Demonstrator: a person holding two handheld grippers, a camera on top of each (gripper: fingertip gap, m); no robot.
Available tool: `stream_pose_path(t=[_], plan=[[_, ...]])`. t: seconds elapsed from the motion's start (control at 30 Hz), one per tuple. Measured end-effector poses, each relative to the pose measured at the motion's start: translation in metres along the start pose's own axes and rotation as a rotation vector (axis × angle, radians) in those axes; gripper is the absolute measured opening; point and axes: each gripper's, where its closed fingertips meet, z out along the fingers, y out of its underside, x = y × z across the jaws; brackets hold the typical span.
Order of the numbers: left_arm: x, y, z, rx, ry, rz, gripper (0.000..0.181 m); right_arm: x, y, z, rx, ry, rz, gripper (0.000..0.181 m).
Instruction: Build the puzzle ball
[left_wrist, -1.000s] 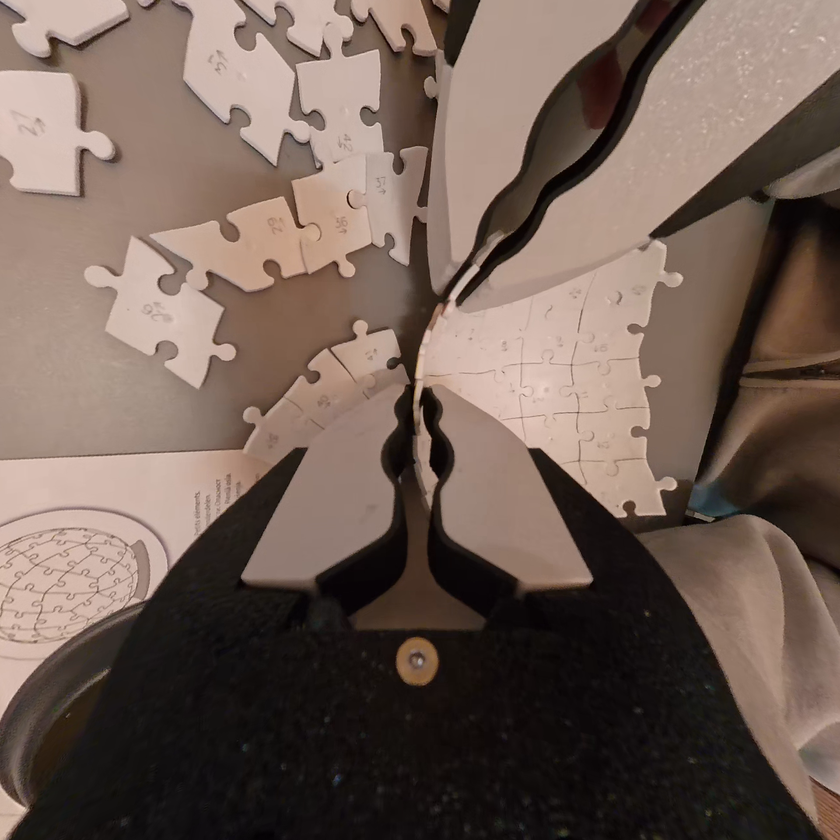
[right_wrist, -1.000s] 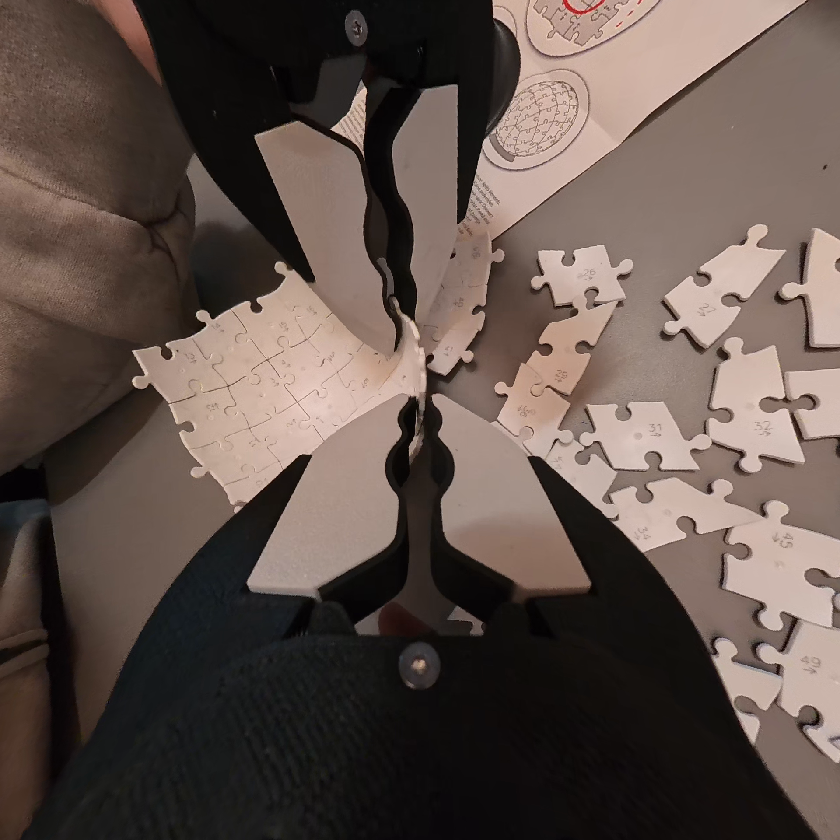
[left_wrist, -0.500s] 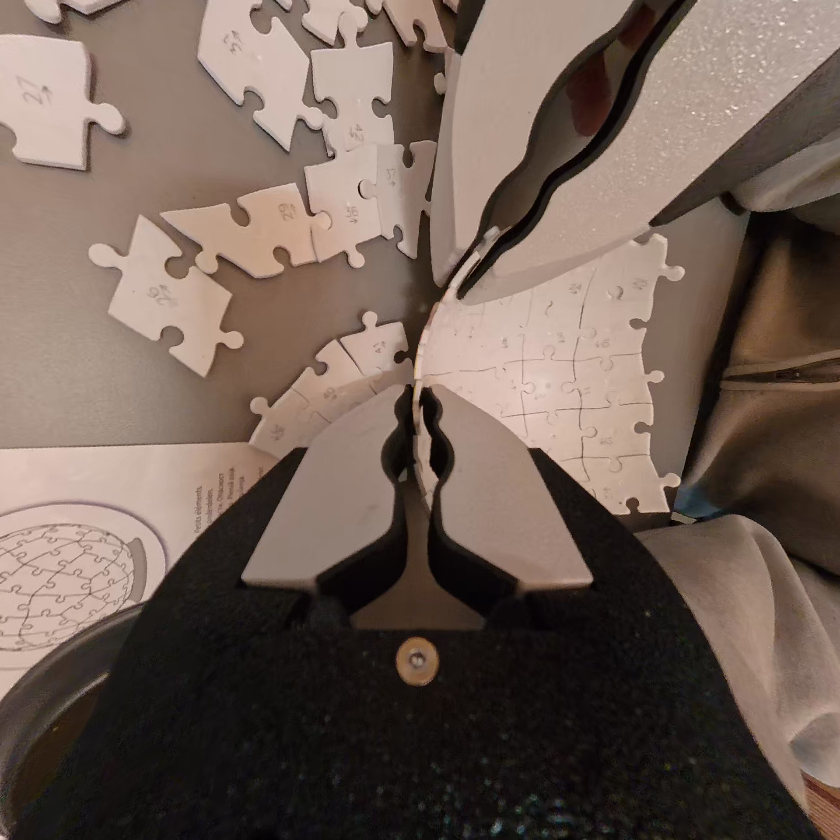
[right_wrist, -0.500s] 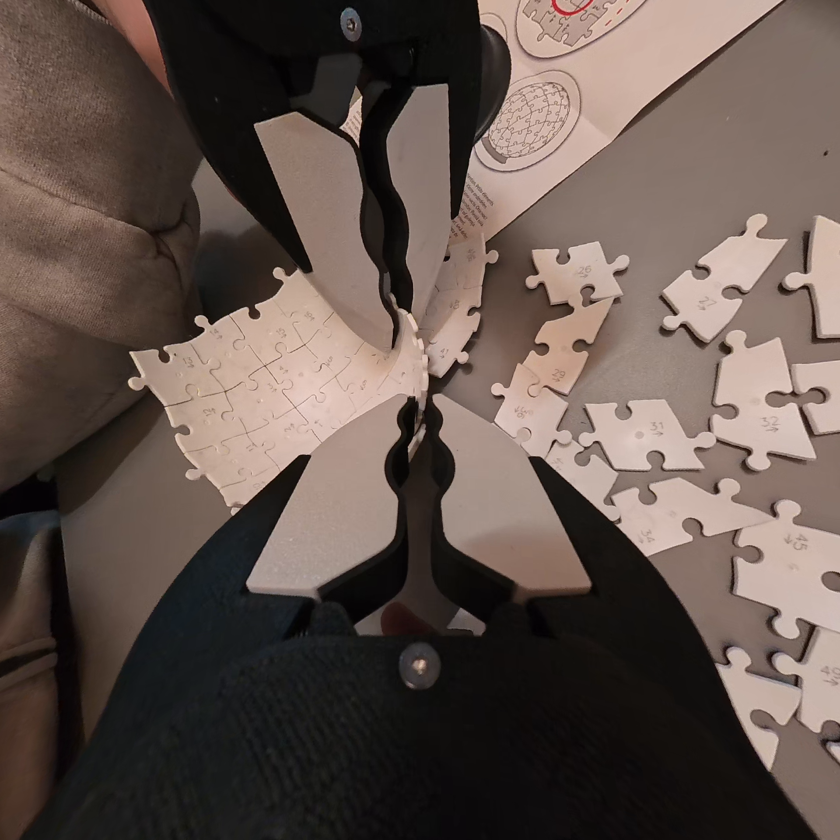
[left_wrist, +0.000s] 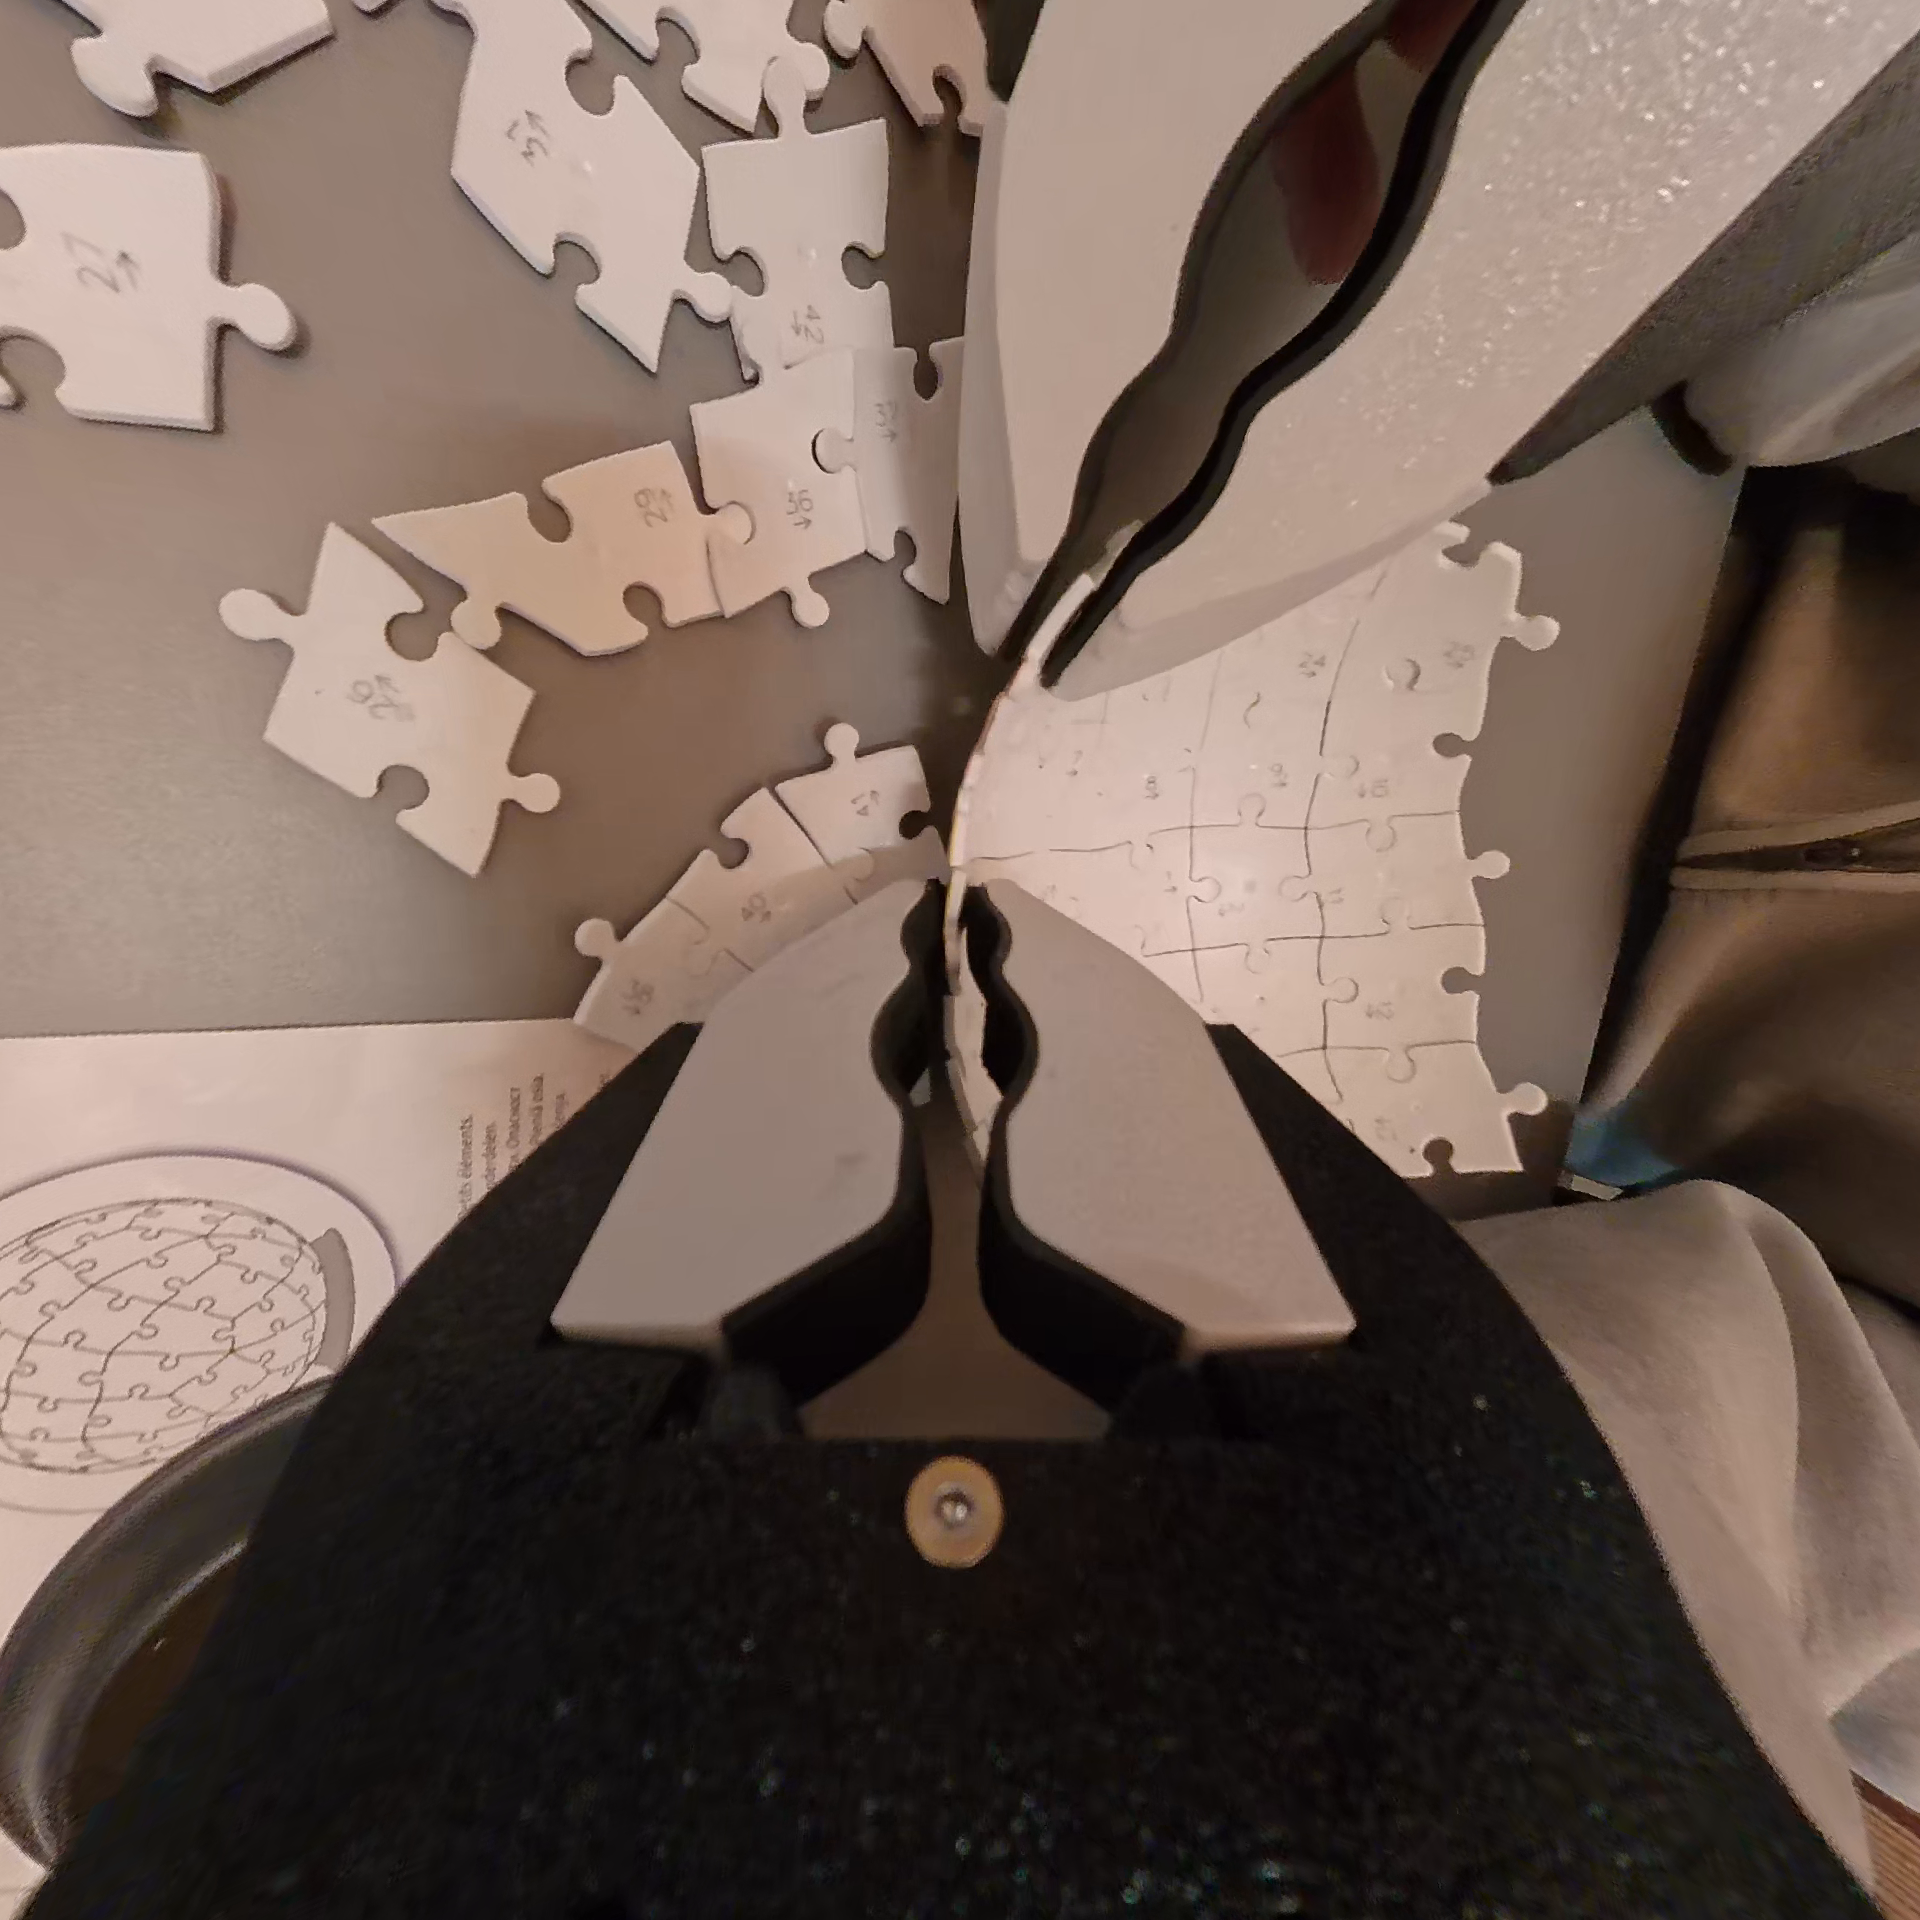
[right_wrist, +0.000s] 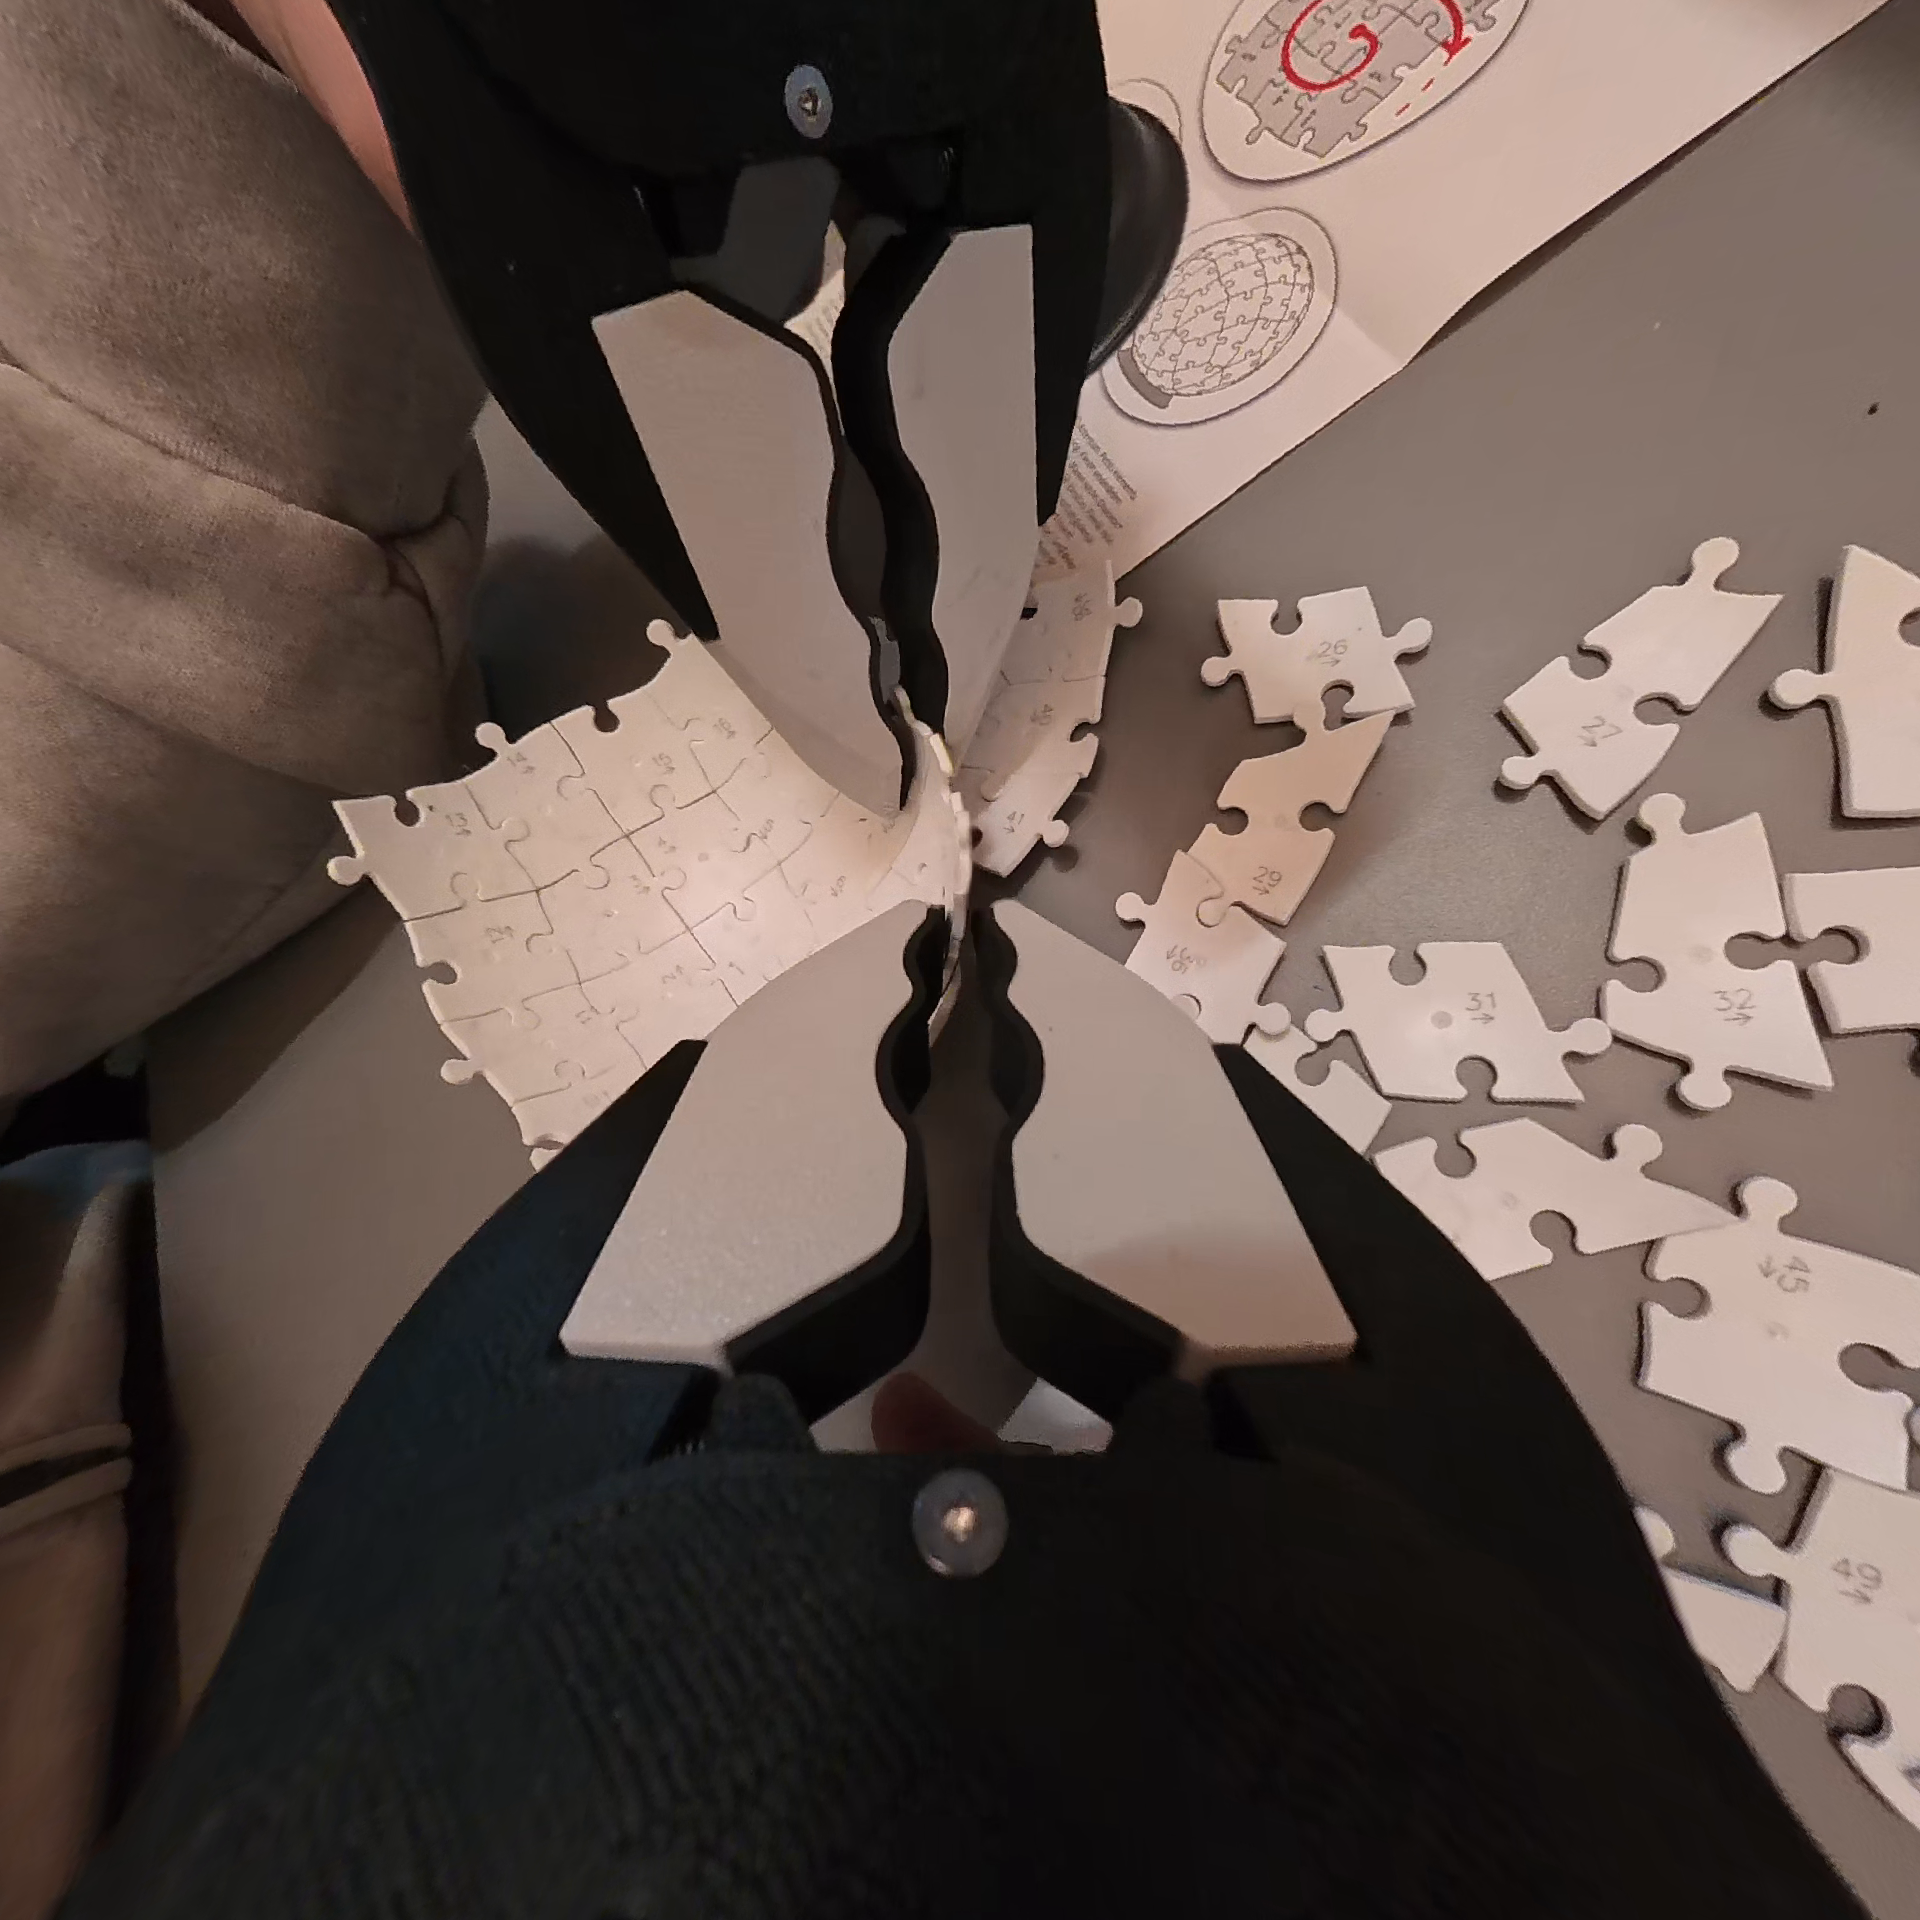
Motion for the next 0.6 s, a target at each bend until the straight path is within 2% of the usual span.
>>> stream_pose_path(t=[0.13,0.4,0.6], plan=[[-0.0001,-0.0002,0.0001,-0.002,-0.003,-0.001,0.003,0.002,0.0012,0.0004,0.003,-0.011,0.005,0.01],[0.0006,-0.0009,-0.0001,0.002,-0.002,0.0,0.003,0.0004,-0.0002,-0.0031,0.001,-0.018,-0.023,0.007],[0.0004,-0.0009,0.0,-0.003,-0.01,-0.001,0.003,0.0011,0.0009,-0.0019,-0.068,0.016,-0.174,0.009]])
